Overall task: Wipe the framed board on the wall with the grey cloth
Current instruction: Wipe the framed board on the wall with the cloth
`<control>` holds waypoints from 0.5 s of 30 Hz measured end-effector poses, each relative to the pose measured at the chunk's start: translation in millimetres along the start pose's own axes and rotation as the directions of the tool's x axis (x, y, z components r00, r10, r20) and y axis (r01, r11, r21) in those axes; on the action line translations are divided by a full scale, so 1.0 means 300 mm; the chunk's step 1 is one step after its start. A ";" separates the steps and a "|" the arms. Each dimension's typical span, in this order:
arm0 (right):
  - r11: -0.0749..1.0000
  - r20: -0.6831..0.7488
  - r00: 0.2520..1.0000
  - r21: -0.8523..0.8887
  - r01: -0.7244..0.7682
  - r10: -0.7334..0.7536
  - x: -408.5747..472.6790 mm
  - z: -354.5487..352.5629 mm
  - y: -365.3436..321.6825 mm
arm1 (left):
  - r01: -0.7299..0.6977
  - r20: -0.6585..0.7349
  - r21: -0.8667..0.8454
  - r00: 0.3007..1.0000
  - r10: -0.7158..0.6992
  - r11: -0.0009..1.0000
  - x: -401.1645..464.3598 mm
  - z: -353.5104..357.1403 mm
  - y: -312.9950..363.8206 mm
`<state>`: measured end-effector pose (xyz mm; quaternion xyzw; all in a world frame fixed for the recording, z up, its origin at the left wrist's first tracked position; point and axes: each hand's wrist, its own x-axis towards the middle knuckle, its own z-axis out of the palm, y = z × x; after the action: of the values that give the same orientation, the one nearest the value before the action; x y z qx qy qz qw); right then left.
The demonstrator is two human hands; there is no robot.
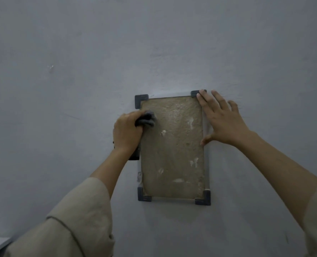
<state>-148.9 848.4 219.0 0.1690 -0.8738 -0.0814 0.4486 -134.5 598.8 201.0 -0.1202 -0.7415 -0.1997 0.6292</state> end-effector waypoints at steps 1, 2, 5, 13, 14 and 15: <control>1.000 0.003 1.000 -0.005 0.004 -0.004 0.000 0.000 0.002 | 0.071 -0.059 -0.028 0.996 -0.072 0.997 0.014 -0.006 -0.008; 1.000 0.007 1.000 -0.009 0.008 -0.008 -0.001 -0.002 0.008 | 0.138 -0.117 -0.066 0.982 -0.145 0.988 0.025 -0.008 -0.010; 1.000 0.022 1.000 -0.013 0.014 -0.014 0.000 -0.004 0.015 | 0.112 -0.094 -0.051 0.989 -0.117 0.992 0.013 0.005 0.003; 1.000 0.013 1.000 0.017 0.008 -0.008 0.000 0.000 0.017 | 0.119 -0.120 -0.127 0.984 -0.134 0.985 0.046 0.000 -0.014; 1.000 0.012 1.000 0.021 0.008 -0.009 -0.001 0.001 0.018 | 0.137 -0.156 -0.134 0.975 -0.157 0.981 0.048 0.003 -0.004; 1.000 0.012 1.000 0.025 0.007 -0.008 -0.001 0.002 0.016 | 0.135 -0.159 -0.122 0.975 -0.154 0.983 0.043 0.010 0.007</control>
<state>-150.2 853.1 219.8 0.1776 -0.8768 -0.0731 0.4409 -138.4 601.0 213.4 -0.0833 -0.6803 -0.2952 0.6656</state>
